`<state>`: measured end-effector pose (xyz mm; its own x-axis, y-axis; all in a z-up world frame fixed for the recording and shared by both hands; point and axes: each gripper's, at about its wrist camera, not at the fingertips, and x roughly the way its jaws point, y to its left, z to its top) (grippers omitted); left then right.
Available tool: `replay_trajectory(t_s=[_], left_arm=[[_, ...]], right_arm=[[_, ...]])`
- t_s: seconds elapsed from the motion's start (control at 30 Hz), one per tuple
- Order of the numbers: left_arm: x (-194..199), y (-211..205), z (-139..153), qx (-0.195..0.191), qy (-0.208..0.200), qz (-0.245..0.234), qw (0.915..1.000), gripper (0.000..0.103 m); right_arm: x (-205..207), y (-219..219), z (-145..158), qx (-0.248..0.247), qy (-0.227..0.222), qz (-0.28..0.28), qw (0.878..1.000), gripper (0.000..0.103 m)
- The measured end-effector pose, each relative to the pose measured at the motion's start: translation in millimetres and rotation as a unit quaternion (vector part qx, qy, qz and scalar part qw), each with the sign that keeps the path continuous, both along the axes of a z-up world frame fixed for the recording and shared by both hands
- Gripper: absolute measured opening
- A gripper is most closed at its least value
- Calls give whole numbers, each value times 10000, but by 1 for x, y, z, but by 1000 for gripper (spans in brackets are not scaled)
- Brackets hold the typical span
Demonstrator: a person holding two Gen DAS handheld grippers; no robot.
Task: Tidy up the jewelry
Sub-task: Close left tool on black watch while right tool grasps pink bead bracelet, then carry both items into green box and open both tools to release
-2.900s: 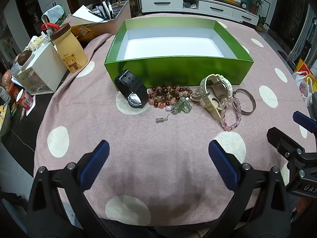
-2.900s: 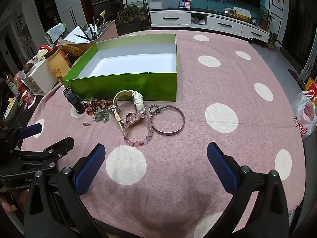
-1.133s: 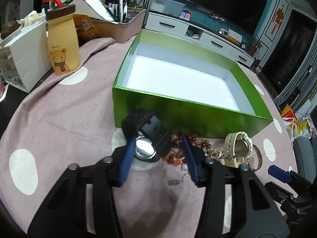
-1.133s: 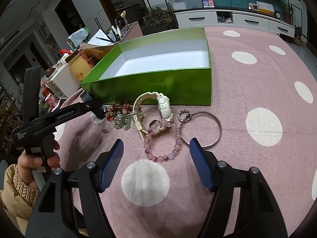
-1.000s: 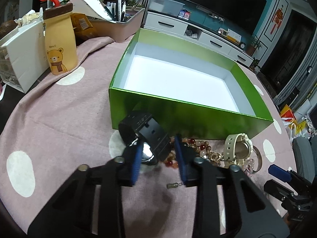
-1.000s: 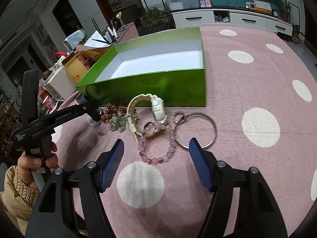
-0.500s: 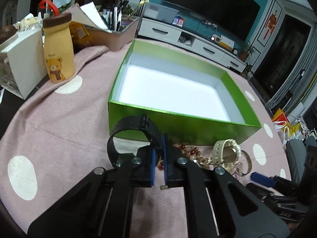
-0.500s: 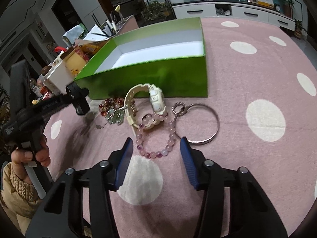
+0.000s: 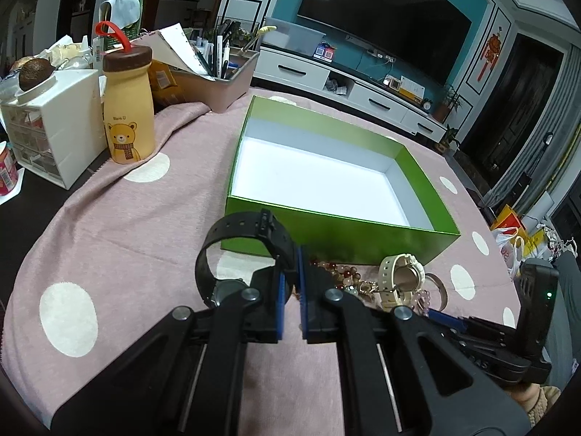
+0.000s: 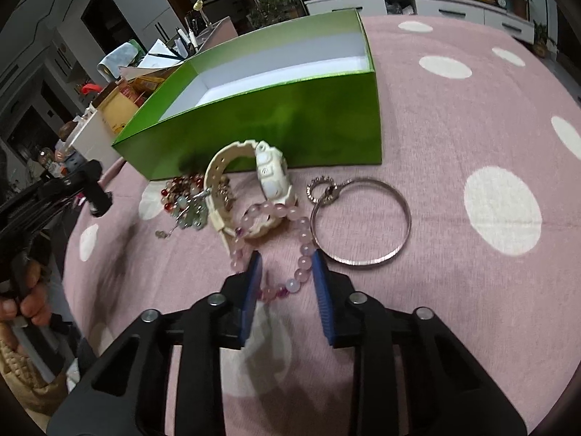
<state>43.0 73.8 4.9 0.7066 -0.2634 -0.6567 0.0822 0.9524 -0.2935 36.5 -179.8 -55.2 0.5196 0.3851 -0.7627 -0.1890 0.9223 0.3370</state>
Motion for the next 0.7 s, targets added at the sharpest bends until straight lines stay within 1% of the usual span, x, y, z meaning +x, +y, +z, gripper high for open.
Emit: replay_trajectory(t_s=[0.03,0.07,0.1,0.17,0.33,0.7], left_arm=[[-1,0,0,3,-1,-2,10000,6],[-1,-1,1,4,-3,-7,10000,6],[-2,0,1,-1,-5,-12,10000,6],[-4,0,3,10,-16,-22,10000,6],[-8,1,7,9,-57,-13,10000,6],[-10,1,24,50,-216,-70,9997,6]], right_arm=[[1,1,-1,-86,-39,-27,10000,16],[1,1,-1,-214,-80,-83,9997,9],[1,1,-1,-258,-95,-96,9996,7],[-2,0,2,-321,-173,-80,9993,7],[-16,-6,27,-585,-671,-49,9960,7],[-17,-19,79,-615,-1440,-193,9875,7]])
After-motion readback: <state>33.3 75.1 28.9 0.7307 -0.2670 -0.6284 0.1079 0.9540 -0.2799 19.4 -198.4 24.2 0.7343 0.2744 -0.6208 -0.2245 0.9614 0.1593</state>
